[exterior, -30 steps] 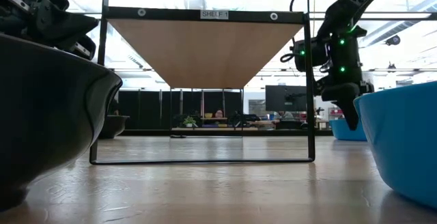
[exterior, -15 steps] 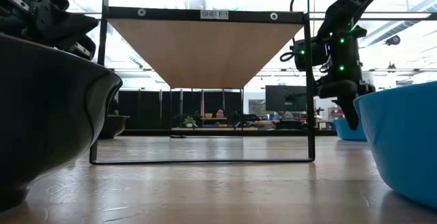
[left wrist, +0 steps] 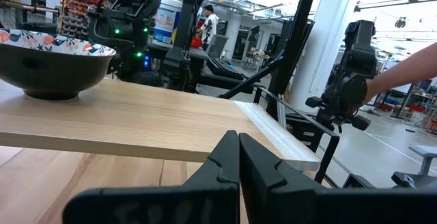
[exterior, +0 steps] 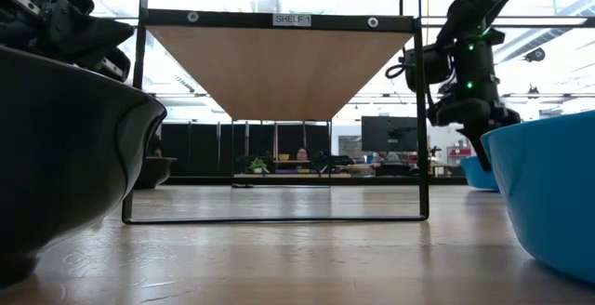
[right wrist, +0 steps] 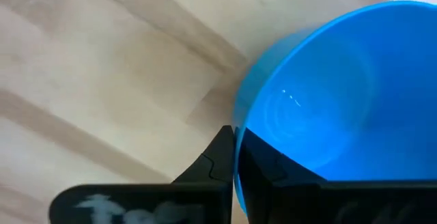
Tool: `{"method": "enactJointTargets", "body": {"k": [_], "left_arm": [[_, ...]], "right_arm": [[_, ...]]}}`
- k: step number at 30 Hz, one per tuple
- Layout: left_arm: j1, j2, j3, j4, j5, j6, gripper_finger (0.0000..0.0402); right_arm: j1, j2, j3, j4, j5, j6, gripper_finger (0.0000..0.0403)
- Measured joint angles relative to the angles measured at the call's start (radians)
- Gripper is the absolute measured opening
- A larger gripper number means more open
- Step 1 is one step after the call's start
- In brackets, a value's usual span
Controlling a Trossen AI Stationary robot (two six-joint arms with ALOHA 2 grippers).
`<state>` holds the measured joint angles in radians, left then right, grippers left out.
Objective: Pick & Place Mini bowls
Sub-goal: Put the top right blue bowl on the shelf
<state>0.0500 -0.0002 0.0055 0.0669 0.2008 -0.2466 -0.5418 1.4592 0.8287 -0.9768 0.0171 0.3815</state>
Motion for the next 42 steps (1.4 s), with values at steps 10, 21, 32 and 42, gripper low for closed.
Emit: {"method": "enactJointTargets", "body": {"k": [10, 21, 32, 42], "left_arm": [[0.0, 0.0, 0.0, 0.0, 0.0, 0.0, 0.0], [0.0, 0.0, 0.0, 0.0, 0.0, 0.0, 0.0], [0.0, 0.0, 0.0, 0.0, 0.0, 0.0, 0.0], [0.0, 0.0, 0.0, 0.0, 0.0, 0.0, 0.0]], "right_arm": [[0.079, -0.026, 0.119, -0.189, -0.026, -0.041, 0.0008], [0.279, -0.026, 0.358, -0.41, -0.02, -0.107, 0.0008], [0.548, -0.025, 0.679, -0.361, -0.014, -0.06, 0.0008], [0.786, 0.128, 0.839, -0.287, 0.168, -0.224, 0.0008]]}}
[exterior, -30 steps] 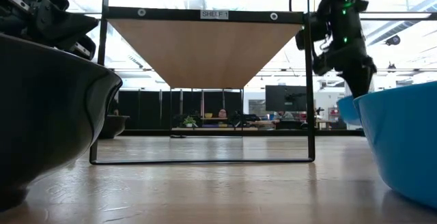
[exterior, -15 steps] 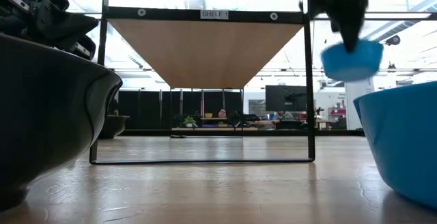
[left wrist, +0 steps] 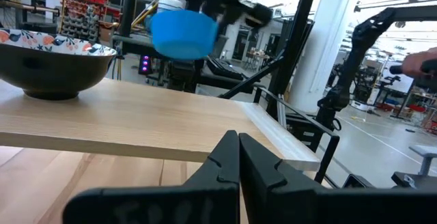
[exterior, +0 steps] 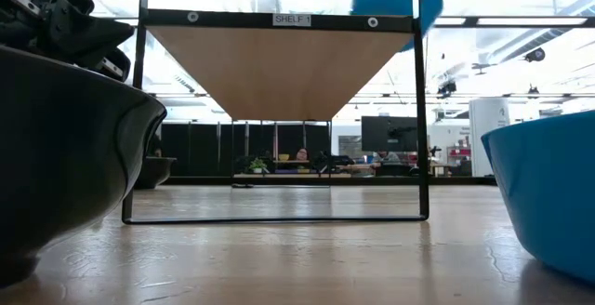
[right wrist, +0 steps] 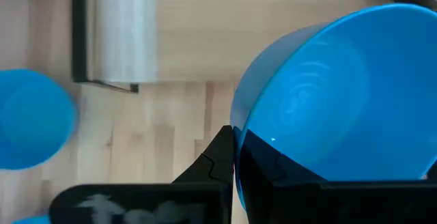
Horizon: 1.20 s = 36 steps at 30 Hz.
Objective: Pick & Place Mini bowls
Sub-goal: Put the top right blue bowl on the shelf
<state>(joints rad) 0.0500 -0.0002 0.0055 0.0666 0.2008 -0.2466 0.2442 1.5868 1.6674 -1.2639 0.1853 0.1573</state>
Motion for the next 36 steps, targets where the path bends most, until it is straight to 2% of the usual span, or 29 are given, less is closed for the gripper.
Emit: {"method": "enactJointTargets", "body": {"k": [7, 14, 17, 20, 24, 36], "left_arm": [[0.0, 0.0, 0.0, 0.0, 0.0, 0.0, 0.0], [0.0, 0.0, 0.0, 0.0, 0.0, 0.0, 0.0], [0.0, 0.0, 0.0, 0.0, 0.0, 0.0, 0.0], [0.0, 0.0, 0.0, 0.0, 0.0, 0.0, 0.0], [0.0, 0.002, 0.0, -0.005, 0.0, 0.0, 0.0], [0.0, 0.01, 0.0, -0.007, 0.0, 0.0, 0.0]], "right_arm": [[0.018, 0.252, 0.235, -0.032, 0.056, -0.029, 0.0008], [0.014, 0.502, 0.572, -0.29, 0.054, -0.003, 0.0008], [0.014, 0.575, 0.689, -0.305, 0.054, -0.003, 0.0008], [0.016, 0.579, 0.662, -0.241, 0.029, -0.002, 0.0008], [0.015, 0.579, 0.636, -0.25, 0.023, 0.048, 0.0008], [0.018, 0.58, 0.629, -0.213, 0.026, -0.034, 0.0008]]}}
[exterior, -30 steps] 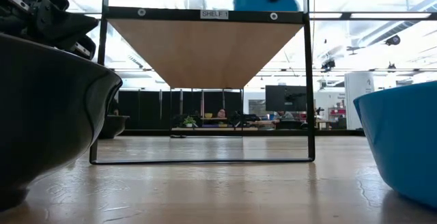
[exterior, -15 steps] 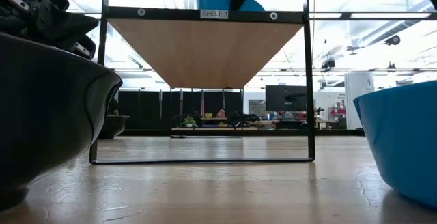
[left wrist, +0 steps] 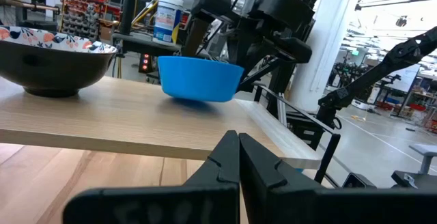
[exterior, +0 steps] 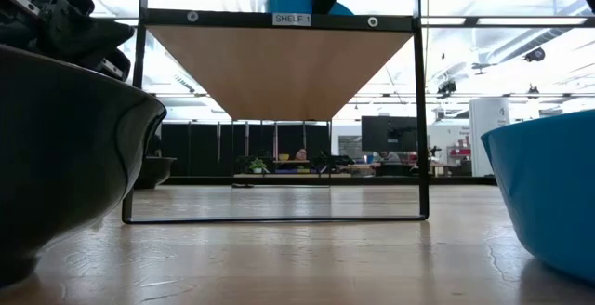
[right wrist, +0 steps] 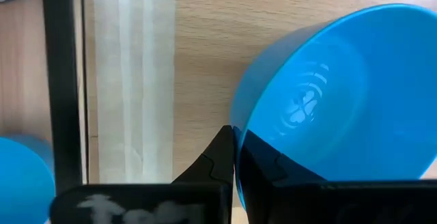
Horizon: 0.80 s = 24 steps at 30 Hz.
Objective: Pick & Place Mini bowls
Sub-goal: Put the top right blue bowl on the shelf, then stack the right blue bowl on top of the blue bowl on the shelf
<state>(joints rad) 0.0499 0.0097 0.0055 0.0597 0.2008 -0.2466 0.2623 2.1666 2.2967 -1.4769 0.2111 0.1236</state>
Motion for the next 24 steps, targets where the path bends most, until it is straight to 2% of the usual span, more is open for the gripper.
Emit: {"method": "enactJointTargets", "body": {"k": [4, 13, 19, 24], "left_arm": [[0.0, 0.0, 0.0, 0.0, 0.0, 0.0, 0.0], [0.0, 0.0, 0.0, -0.001, 0.0, 0.0, 0.0], [0.0, 0.0, 0.0, 0.0, 0.0, 0.0, 0.0], [0.0, 0.0, 0.0, -0.001, 0.0, 0.0, 0.0]], "right_arm": [[0.002, 0.0, 0.0, 0.014, -0.001, -0.028, 0.0019], [0.004, 0.0, 0.001, 0.085, 0.001, -0.01, 0.0084], [0.011, -0.022, 0.044, 0.1, 0.006, 0.067, 0.0105], [0.016, -0.064, 0.054, 0.088, 0.024, 0.187, 0.0105]]}}
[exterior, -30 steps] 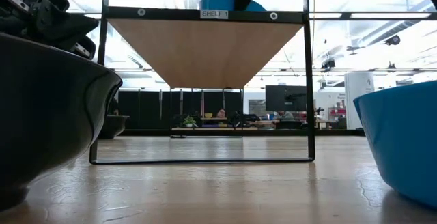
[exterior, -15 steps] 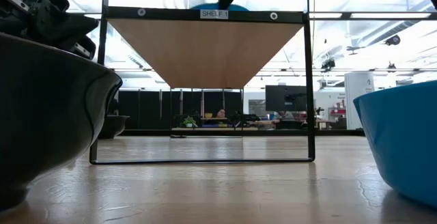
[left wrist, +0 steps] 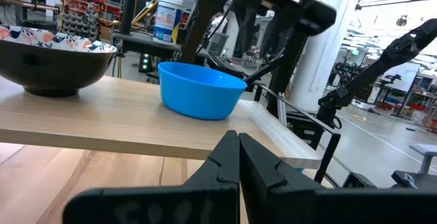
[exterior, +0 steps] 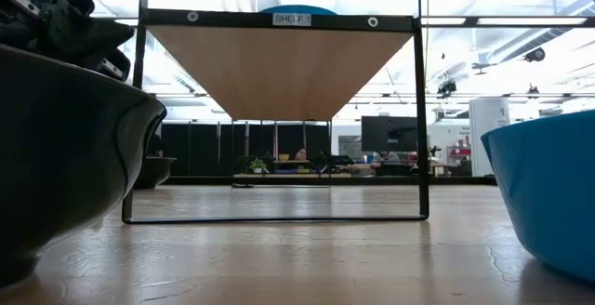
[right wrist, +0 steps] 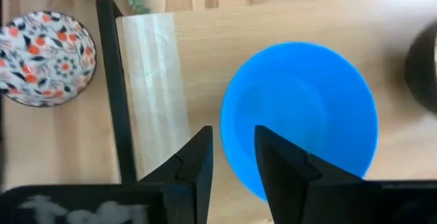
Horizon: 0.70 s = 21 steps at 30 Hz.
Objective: Pick & Place Mini bowls
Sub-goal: Stack the right blue bowl on top of the blue bowl on the shelf
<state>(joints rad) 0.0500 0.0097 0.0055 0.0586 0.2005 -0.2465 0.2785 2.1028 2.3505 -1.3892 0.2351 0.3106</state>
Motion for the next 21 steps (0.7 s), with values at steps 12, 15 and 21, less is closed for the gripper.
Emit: {"method": "enactJointTargets", "body": {"k": [12, 15, 21], "left_arm": [[0.0, 0.001, 0.0, -0.001, 0.0, 0.0, 0.0], [0.0, 0.004, 0.0, -0.001, 0.0, 0.0, 0.0], [0.0, 0.006, 0.0, -0.001, 0.0, 0.0, 0.0]], "right_arm": [[0.082, -0.062, -0.003, -0.156, -0.005, 0.312, 0.0086], [0.119, -0.066, -0.004, -0.183, -0.004, 0.354, 0.0088], [0.204, -0.068, -0.023, -0.182, -0.008, 0.474, 0.0097]]}}
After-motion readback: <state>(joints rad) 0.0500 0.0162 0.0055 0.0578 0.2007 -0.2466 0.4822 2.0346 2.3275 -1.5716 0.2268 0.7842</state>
